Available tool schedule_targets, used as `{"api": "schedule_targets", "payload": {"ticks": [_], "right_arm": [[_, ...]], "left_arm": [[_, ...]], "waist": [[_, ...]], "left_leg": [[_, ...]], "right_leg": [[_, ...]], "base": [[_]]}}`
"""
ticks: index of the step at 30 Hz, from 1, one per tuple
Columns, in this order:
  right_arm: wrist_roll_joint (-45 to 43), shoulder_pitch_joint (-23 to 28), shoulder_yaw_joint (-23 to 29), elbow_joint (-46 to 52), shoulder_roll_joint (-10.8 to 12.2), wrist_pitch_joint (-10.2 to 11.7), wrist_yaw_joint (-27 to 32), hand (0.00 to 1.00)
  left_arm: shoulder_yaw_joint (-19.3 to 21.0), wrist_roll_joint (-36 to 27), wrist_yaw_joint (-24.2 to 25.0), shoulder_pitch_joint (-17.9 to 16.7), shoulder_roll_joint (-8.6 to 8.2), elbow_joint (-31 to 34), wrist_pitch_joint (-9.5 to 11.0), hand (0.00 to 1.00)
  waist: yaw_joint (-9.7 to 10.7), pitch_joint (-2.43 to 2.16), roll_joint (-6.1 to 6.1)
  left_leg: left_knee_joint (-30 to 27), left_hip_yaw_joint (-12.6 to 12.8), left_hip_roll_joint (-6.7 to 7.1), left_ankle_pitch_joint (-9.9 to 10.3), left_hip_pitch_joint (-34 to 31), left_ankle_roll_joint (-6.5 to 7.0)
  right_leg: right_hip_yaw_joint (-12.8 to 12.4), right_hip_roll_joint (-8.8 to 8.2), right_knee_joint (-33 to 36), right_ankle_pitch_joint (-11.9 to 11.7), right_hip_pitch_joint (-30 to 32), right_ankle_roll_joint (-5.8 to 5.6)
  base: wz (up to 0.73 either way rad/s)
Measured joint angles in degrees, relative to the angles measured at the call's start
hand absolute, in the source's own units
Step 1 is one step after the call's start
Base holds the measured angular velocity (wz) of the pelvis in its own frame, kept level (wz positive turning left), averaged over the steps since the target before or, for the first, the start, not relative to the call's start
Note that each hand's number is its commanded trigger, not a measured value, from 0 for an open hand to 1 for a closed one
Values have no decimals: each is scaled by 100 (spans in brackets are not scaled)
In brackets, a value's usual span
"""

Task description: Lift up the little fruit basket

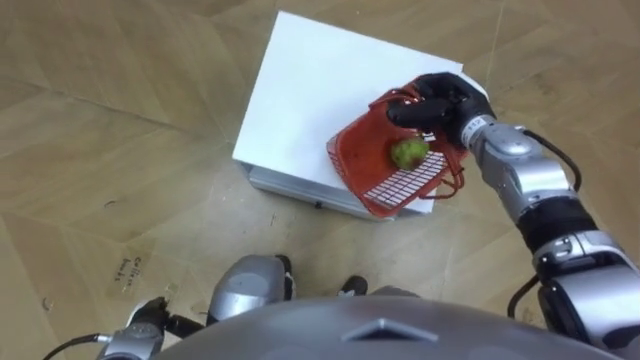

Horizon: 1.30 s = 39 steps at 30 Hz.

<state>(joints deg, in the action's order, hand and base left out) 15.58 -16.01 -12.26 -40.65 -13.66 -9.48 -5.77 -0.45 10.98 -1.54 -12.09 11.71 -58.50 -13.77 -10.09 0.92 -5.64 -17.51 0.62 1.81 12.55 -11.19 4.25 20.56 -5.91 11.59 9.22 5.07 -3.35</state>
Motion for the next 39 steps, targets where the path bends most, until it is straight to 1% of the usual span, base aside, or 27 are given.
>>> {"api": "schedule_targets", "payload": {"ticks": [3,4,6,7,9,12,13,14,15,16,19,21,22,29,35,39], "right_arm": [[2,-115,3,-180,0,27,-3,100],[-4,-153,7,-251,-1,71,2,100],[-15,-235,19,-365,-6,138,5,100],[-15,-264,21,-385,-8,145,4,100],[-14,-365,43,-591,-7,255,4,100],[-10,-403,60,-673,-7,288,8,100],[-10,-406,60,-708,-7,332,16,100],[27,-412,59,-780,-7,372,18,38],[48,-412,60,-827,-7,386,19,0],[55,-412,64,-878,-7,398,19,0],[52,-407,139,-982,-6,442,13,0],[38,-380,251,-990,-6,441,31,0],[41,-355,286,-990,-3,441,59,0],[35,-306,271,-1037,3,368,193,0],[-43,-266,222,-1049,44,304,274,0],[-48,-238,215,-1042,86,250,338,0]], "left_arm": [[0,-2,4,1,0,8,4,0],[-5,-2,4,1,6,24,7,0],[-29,-1,17,0,15,60,9,0],[-30,1,28,-3,13,61,11,0],[-40,3,55,-6,14,38,13,0],[-50,0,50,-7,15,-16,21,0],[-50,0,48,-7,15,-39,24,0],[-51,-2,46,-6,15,-75,33,0],[-51,-2,46,-7,15,-89,34,0],[-49,-1,44,-16,15,-99,34,0],[-49,0,44,-23,3,-125,34,0],[-49,-2,49,-26,0,-126,34,0],[-48,-3,48,-27,1,-129,34,0],[-48,-3,48,-28,-1,-156,34,0],[-53,-3,47,-29,-1,-196,31,0],[-103,-2,44,-47,2,-235,32,0]], "waist": [[14,11,16],[23,13,20],[21,0,16],[20,1,18],[18,-3,35],[14,-5,54],[13,-5,64],[-2,-2,79],[-1,0,85],[-2,4,103],[-4,-3,128],[-1,4,150],[-2,0,157],[-56,-16,149],[-126,-19,139],[-130,-15,123]], "left_leg": [[-3,-47,7,0,-28,0],[0,-79,11,1,-44,0],[-12,-105,14,1,-134,0],[-27,-108,16,0,-155,-1],[-111,-127,24,1,-230,-1],[-121,-140,32,1,-239,-1],[-121,-150,35,0,-239,0],[-127,-154,36,0,-233,0],[-132,-156,36,0,-229,0],[-133,-168,37,1,-226,0],[-139,-183,37,1,-229,0],[-137,-207,36,1,-235,0],[-138,-228,35,1,-239,0],[-233,-232,35,0,-316,0],[-233,-236,35,1,-317,0],[-242,-240,35,1,-318,1]], "right_leg": [[5,2,1,-2,15,2],[11,3,2,-2,24,2],[15,5,13,-2,104,4],[14,5,12,-3,119,4],[13,3,15,-3,144,4],[14,0,15,-2,142,4],[14,-2,15,-2,136,4],[16,-3,15,-2,126,4],[17,-3,15,-2,119,4],[23,-4,17,-2,110,4],[28,-3,38,-2,108,5],[44,-5,81,-2,112,5],[55,-8,121,-2,124,5],[59,-8,134,-2,183,5],[58,-8,149,-2,183,5],[60,-10,165,-3,184,5]], "base": [[5],[10],[8],[0],[6],[3],[4],[3],[3],[3],[2],[6],[5],[1],[0],[0]]}}
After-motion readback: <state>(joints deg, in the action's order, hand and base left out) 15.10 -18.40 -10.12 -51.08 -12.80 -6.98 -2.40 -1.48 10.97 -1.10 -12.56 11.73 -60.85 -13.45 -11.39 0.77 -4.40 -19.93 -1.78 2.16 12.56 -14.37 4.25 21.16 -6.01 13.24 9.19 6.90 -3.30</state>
